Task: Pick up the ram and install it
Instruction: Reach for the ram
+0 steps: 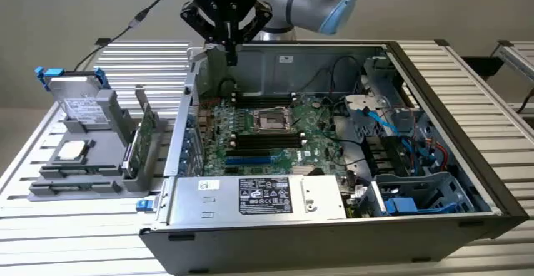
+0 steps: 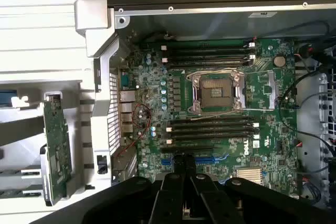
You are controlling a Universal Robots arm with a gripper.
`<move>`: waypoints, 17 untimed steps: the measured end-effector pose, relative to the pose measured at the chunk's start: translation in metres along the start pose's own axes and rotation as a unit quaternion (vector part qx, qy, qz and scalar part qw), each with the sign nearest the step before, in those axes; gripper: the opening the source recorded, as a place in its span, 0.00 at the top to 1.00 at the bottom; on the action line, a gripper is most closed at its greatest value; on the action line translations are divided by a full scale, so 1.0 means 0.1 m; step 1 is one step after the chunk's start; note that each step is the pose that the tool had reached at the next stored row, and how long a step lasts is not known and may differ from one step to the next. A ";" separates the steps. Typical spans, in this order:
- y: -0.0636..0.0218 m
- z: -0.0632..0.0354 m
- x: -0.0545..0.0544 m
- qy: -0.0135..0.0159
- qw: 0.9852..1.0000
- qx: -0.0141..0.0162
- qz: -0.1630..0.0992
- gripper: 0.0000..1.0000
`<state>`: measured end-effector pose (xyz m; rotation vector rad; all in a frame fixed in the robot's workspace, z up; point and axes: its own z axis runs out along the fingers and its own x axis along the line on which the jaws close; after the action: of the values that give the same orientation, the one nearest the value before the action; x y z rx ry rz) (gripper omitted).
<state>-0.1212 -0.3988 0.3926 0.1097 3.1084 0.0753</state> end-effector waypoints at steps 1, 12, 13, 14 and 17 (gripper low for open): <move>0.000 0.000 0.00 0.000 1.000 0.000 0.000 0.90; -0.014 0.000 0.24 0.000 1.000 0.000 0.000 0.90; -0.017 0.001 0.29 0.001 1.000 0.000 0.000 0.90; -0.020 0.002 0.34 0.001 1.000 0.000 0.000 0.90; -0.029 0.001 0.47 0.003 1.000 0.000 0.000 0.90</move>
<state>-0.1682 -0.3984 0.3910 0.1103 3.1153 0.0755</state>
